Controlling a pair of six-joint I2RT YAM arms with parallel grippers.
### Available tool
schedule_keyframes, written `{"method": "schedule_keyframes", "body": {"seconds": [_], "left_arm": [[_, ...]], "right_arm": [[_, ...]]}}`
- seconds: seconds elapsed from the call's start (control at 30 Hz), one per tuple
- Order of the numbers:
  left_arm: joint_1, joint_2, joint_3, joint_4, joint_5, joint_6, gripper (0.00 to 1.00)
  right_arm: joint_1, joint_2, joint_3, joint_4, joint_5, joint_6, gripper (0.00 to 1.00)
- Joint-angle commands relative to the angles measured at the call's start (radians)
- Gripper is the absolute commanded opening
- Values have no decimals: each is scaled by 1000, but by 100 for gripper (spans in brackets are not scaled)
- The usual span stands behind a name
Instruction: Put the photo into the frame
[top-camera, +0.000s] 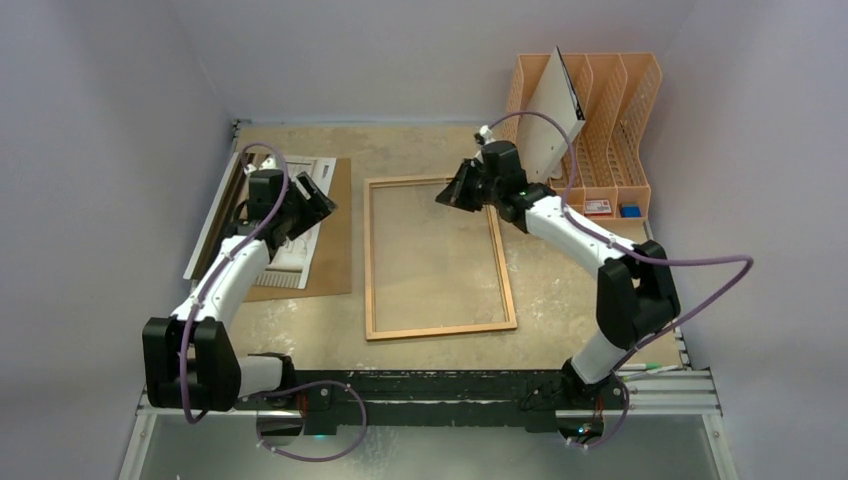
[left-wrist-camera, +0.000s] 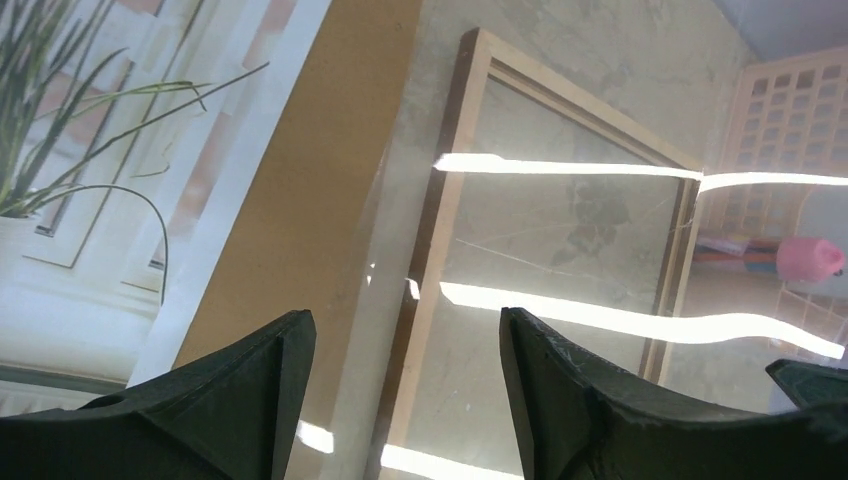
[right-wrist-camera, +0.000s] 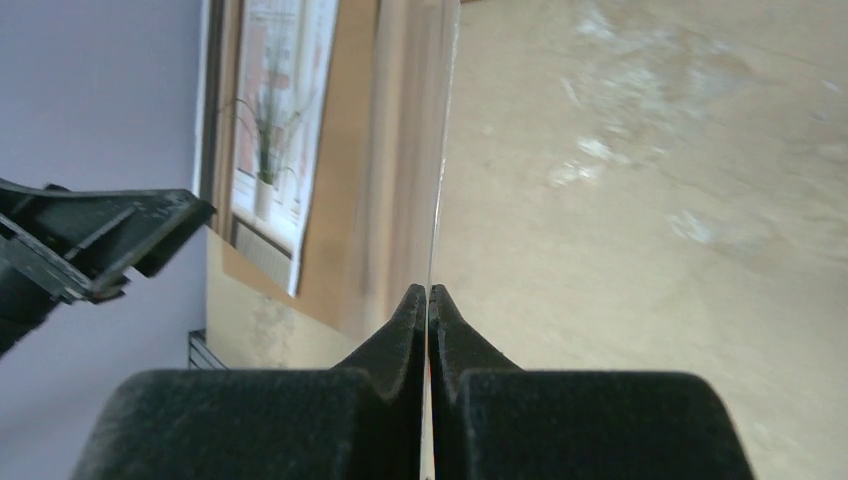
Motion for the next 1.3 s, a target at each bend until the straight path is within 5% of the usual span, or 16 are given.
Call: {"method": "schedule_keyframes", "body": {"seconds": [0.0, 0.2, 0.4, 0.63, 1.27], "left_arm": [[0, 7, -27, 34, 115, 27, 70], [-1, 27, -87, 71, 190, 38, 68], [-1, 72, -120, 84, 242, 56, 68], [-29, 129, -110, 114, 252, 45, 68], [-124, 249, -115, 168, 89, 28, 59]], "right_arm": [[-64, -89, -98, -25, -159, -128, 0], [-142, -144, -200, 50, -313, -166, 0], [-253, -126, -160, -101, -427, -320, 0], [-291, -141, -222, -117, -420, -349, 0], [-315, -274, -502, 193, -306, -183, 0]]}}
